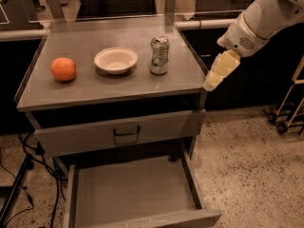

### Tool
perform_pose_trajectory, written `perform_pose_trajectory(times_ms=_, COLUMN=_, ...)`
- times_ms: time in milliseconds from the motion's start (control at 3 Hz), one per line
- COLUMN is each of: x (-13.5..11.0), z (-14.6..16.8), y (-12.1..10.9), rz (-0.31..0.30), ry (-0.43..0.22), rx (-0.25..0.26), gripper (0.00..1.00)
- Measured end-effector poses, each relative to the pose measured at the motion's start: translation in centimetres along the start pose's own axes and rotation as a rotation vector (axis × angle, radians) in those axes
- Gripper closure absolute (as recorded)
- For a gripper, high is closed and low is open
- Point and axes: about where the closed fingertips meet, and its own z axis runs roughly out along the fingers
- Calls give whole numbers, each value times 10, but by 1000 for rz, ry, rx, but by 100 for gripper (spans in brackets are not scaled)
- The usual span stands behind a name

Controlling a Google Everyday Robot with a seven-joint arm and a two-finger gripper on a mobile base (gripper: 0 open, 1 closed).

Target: Place 7up can into middle drawer

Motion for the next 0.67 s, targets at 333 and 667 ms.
perform_pose_trajectory(times_ms=333, x=-19, z=28, y=-19, rz=90, ry=-113, rx=10, gripper=0)
perform_pose_trajectory(times_ms=667, x=-39, z=49, y=-35, rz=131, ry=-183, rx=32, gripper=0)
